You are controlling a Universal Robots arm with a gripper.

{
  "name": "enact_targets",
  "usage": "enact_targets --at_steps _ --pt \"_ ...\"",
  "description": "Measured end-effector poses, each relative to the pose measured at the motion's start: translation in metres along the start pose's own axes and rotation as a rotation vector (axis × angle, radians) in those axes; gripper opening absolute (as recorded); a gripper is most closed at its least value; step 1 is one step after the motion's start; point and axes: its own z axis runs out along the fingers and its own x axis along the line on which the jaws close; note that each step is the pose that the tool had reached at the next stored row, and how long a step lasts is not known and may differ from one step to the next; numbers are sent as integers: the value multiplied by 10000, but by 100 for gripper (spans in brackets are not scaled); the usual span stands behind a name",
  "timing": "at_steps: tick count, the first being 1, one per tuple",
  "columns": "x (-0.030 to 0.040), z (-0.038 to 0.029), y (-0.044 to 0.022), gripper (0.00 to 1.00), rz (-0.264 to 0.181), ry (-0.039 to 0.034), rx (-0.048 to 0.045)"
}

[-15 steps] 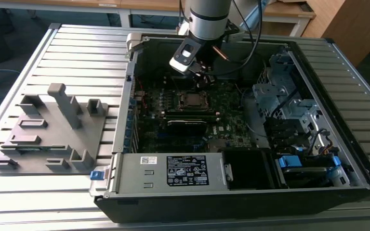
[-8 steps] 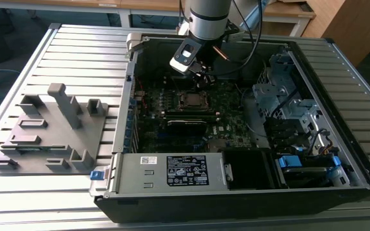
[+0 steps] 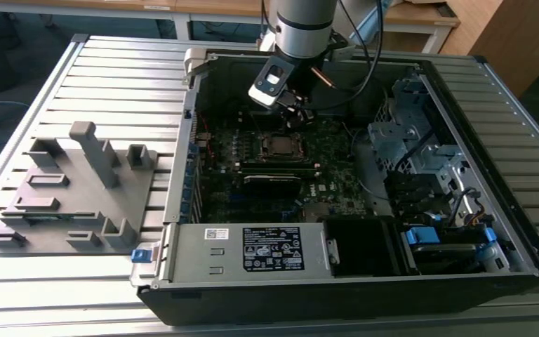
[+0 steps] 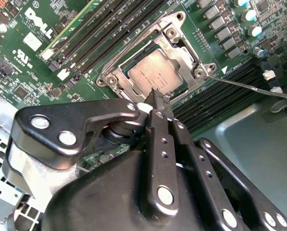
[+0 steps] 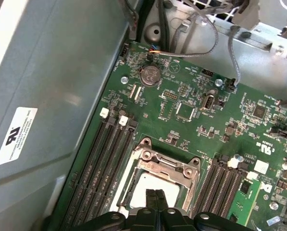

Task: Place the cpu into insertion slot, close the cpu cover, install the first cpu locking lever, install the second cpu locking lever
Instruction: 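Close the cpu cover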

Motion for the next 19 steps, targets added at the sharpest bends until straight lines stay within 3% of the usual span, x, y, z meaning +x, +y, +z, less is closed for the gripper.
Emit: enact_targets --at_steps 4,15,19 --pt "0 0 0 10 -396 12 2" --pt "0 0 0 10 -456 13 3" --pt "0 0 0 10 -704 21 4"
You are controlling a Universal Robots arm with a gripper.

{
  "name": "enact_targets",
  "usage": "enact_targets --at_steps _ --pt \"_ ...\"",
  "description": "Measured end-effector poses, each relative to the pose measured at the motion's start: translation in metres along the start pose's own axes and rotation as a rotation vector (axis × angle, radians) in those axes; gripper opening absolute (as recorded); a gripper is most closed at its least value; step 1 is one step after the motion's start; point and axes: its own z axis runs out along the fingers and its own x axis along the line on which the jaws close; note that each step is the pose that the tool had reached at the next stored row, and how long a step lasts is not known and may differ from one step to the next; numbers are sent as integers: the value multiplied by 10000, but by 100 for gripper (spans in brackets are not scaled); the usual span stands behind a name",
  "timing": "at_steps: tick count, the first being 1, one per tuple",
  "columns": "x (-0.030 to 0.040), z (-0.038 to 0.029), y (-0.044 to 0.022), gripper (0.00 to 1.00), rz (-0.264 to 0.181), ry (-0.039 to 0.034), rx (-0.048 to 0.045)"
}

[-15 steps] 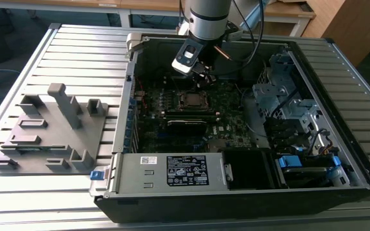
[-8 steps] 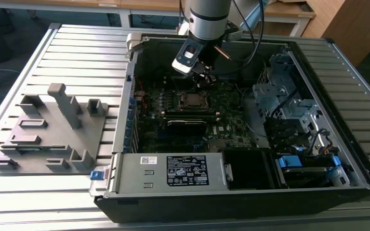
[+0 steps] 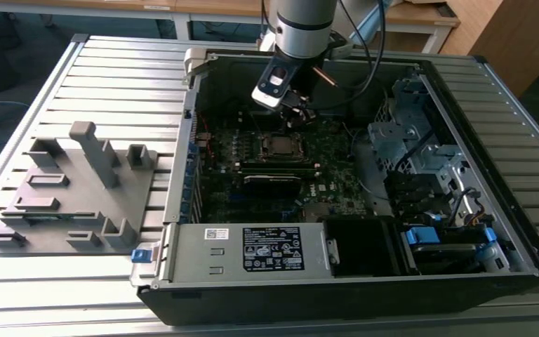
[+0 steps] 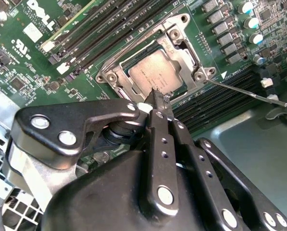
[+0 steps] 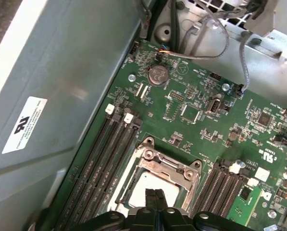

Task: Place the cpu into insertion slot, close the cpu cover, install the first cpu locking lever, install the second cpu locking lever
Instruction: 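Close the cpu cover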

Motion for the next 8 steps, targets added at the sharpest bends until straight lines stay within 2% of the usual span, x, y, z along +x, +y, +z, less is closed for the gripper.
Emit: enact_targets --at_steps 5,8 --pt "0 0 0 10 -517 16 4" --pt "0 0 0 10 -606 19 4"
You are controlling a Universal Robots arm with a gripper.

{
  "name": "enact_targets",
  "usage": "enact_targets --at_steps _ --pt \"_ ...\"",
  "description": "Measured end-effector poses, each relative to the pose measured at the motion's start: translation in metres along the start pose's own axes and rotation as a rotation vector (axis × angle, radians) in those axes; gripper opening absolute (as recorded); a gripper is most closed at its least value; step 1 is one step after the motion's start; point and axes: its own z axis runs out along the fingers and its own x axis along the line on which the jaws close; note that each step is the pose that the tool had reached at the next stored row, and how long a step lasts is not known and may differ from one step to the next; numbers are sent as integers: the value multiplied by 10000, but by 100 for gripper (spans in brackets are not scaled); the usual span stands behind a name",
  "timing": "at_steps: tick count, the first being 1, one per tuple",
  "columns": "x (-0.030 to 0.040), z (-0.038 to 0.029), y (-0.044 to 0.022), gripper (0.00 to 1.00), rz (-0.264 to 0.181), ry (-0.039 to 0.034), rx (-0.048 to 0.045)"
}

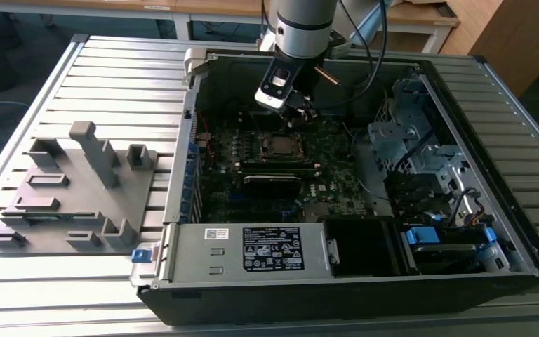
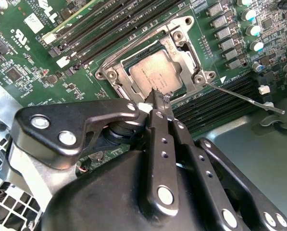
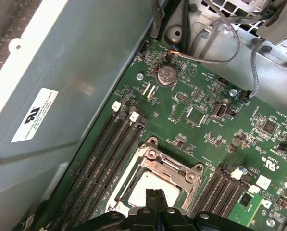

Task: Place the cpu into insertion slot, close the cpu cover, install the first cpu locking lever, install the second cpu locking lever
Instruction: 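Close the cpu cover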

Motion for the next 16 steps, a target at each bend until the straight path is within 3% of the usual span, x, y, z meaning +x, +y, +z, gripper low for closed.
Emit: enact_targets --at_steps 9,16 --pt "0 0 0 10 -90 2 1" --pt "0 0 0 10 -969 30 6"
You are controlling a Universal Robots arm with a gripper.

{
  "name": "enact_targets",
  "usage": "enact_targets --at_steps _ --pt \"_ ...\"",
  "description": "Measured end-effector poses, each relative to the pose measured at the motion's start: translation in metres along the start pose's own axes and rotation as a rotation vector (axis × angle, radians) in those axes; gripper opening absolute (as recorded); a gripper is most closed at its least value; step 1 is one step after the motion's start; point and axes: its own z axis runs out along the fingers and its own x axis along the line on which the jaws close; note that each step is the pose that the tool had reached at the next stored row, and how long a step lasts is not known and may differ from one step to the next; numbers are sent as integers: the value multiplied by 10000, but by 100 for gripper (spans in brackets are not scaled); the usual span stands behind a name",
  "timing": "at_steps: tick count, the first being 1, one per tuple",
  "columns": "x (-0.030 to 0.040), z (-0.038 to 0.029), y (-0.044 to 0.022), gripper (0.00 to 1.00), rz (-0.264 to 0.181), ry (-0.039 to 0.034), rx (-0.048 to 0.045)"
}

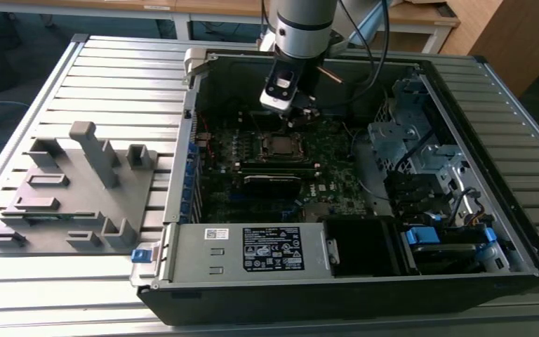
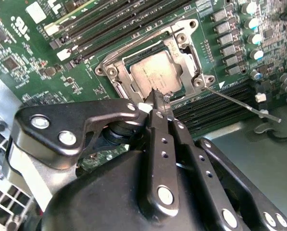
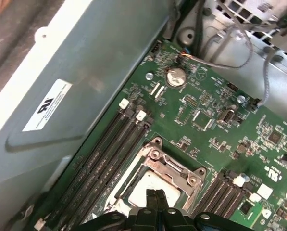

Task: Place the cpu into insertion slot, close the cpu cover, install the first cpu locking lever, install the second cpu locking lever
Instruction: 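Close the cpu cover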

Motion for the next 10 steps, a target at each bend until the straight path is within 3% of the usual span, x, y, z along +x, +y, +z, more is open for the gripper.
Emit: enact_targets --at_steps 7,10 --pt "0 0 0 10 -954 29 6" --pt "0 1 0 10 -1007 31 6"
